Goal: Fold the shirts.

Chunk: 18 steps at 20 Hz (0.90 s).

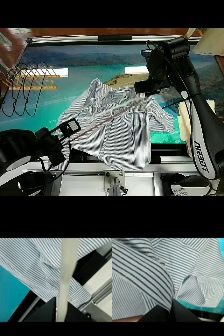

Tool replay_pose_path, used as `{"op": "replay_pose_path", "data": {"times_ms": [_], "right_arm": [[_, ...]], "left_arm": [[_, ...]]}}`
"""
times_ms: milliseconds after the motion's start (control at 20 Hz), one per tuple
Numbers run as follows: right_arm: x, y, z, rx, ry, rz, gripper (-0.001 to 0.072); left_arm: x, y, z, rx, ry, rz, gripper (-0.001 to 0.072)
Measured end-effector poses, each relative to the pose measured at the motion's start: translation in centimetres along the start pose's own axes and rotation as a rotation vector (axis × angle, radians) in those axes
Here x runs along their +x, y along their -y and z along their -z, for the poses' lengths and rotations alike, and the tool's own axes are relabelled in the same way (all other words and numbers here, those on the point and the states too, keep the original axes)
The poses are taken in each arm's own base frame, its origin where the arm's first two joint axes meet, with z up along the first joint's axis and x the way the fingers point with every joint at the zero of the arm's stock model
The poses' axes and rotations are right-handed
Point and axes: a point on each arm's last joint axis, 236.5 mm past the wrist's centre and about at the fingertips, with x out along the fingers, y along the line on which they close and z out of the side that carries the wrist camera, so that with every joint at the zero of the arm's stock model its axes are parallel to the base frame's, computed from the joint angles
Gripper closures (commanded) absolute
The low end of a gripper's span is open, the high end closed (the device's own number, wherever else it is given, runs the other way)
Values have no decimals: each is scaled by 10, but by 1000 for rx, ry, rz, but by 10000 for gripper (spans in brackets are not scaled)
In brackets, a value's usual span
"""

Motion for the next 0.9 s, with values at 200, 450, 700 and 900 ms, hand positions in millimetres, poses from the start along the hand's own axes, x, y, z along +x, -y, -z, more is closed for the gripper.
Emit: {"op": "replay_pose_path", "data": {"times_ms": [200, 450, 700, 900], "right_arm": [[0, 1, 0, -3, 1, 1, 631], [-8, 0, -3, -8, 25, -6, 631], [-28, -11, -7, -15, 85, -61, 631], [-36, -24, -5, -43, 101, -98, 631]], "left_arm": [[5, -4, 4, 46, -19, -32, 668], [8, -13, 7, 88, -46, -77, 668], [21, -20, -7, 83, -45, -97, 668], [35, -22, -20, 84, -45, -101, 668]]}}
